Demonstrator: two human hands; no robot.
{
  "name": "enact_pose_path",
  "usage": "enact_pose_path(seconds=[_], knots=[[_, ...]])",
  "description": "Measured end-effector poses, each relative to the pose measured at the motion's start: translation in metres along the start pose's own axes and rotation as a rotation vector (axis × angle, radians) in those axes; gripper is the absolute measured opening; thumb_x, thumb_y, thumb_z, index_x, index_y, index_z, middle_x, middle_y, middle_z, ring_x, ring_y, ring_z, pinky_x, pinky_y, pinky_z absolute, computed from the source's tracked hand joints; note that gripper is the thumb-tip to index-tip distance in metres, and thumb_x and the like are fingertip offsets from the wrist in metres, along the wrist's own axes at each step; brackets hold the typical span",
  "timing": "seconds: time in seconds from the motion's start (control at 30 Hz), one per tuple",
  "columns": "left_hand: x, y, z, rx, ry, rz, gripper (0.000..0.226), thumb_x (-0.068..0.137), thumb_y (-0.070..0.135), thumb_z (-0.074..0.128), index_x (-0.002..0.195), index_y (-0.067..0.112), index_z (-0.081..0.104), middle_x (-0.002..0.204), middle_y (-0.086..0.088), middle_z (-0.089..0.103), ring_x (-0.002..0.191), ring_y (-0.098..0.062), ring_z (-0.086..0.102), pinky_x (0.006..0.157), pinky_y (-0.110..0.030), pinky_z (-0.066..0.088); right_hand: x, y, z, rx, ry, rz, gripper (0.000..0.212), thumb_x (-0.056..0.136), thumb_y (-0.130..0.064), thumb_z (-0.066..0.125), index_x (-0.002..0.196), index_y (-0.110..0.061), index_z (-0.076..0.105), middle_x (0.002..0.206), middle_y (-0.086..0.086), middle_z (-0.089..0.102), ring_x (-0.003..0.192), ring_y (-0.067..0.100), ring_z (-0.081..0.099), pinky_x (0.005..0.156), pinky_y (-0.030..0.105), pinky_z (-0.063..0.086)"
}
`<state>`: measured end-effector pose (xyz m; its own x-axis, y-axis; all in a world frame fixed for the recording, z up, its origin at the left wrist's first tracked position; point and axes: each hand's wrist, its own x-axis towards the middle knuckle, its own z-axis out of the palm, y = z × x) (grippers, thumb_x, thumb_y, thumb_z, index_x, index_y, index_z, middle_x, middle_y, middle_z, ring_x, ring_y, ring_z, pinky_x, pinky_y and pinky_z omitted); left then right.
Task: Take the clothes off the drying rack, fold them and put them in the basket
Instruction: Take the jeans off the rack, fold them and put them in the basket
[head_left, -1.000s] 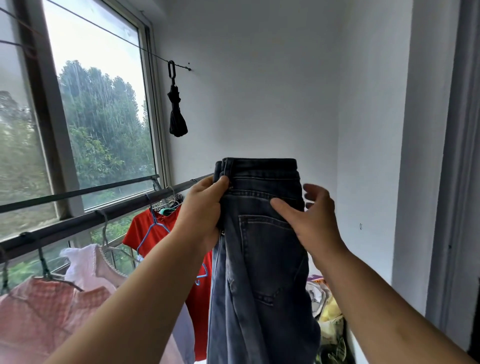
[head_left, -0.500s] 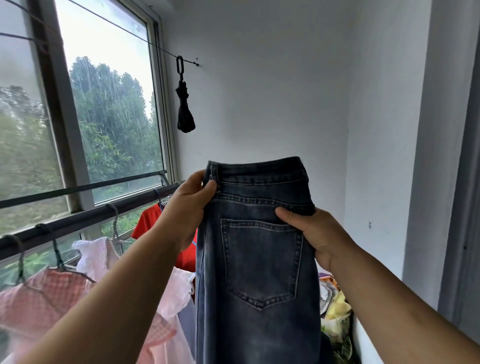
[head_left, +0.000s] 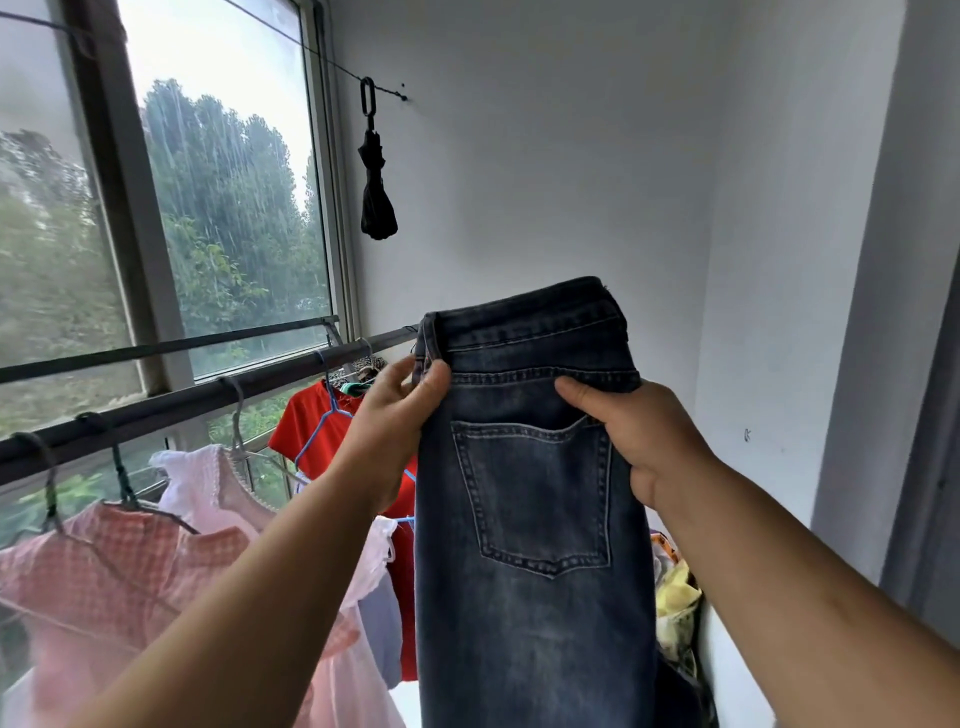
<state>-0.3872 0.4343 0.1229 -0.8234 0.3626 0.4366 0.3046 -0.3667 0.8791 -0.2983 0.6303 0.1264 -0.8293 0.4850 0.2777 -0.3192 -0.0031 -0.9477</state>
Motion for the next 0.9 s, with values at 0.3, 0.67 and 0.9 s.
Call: enact_pose_path(seconds=[0.3,0.67,0.9], knots=[[-0.028,-0.075,-0.021,0.241,0.006,-0.473,0.023,0.087,0.025,0.068,0.091,0.003,0.073,0.095,-0.015,0.074,0.085,-0.023,0.070,0.090,-0.043,0.055,0.004,0.015,-0.020,-0.008,0.066,0.094,0.024,0.071,-0.022,0.086,0.091,-0.014,0.076,0.087,0.006,0.077,0.083,0.028,0.074,0.079,0.045,0.059],[-0.067,-0.135,-0.006,0.173,0.089,-0.531,0.021,0.095,0.019,0.060,0.093,0.003,0.073,0.083,-0.012,0.074,0.066,-0.016,0.066,0.052,-0.021,0.051,-0.007,0.083,-0.068,-0.119,0.118,0.260,0.027,0.073,-0.026,0.085,0.093,-0.014,0.074,0.090,0.004,0.075,0.078,0.019,0.071,0.061,0.025,0.054],[-0.101,-0.178,0.003,0.244,0.096,-0.644,0.023,0.093,0.023,0.063,0.090,0.003,0.075,0.081,-0.010,0.073,0.069,-0.015,0.062,0.060,-0.024,0.052,-0.028,0.149,-0.104,-0.172,0.173,0.432,0.047,0.068,-0.035,0.088,0.107,-0.015,0.072,0.101,0.002,0.075,0.093,0.024,0.070,0.085,0.036,0.056]])
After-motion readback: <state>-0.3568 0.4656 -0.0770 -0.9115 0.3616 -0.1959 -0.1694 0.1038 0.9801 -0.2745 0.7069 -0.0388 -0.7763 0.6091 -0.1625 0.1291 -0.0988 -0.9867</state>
